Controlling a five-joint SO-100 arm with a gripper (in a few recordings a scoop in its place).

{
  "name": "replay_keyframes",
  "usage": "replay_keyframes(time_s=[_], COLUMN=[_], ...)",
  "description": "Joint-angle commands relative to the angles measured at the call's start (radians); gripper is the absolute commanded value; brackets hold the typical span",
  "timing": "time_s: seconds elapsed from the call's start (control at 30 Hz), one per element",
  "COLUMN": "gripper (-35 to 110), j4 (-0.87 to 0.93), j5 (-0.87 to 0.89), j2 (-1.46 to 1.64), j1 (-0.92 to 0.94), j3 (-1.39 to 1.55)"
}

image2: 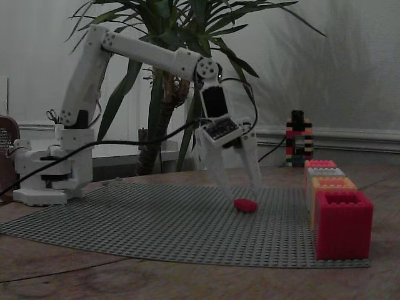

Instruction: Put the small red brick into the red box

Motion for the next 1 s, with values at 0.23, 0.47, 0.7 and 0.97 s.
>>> replay_keyframes(time_s=[0.23, 0.47, 0.7, 0.97], gripper=[19, 17, 0, 0], j4=[-0.009, -0.018, -0.021, -0.018], j5=[0.005, 0.008, 0.038, 0.158], j2=[-0.018, -0.038, -0.037, 0.086], j1=[-0.037, -0.040, -0.040, -0.026], j3=[-0.104, -0.110, -0.137, -0.155])
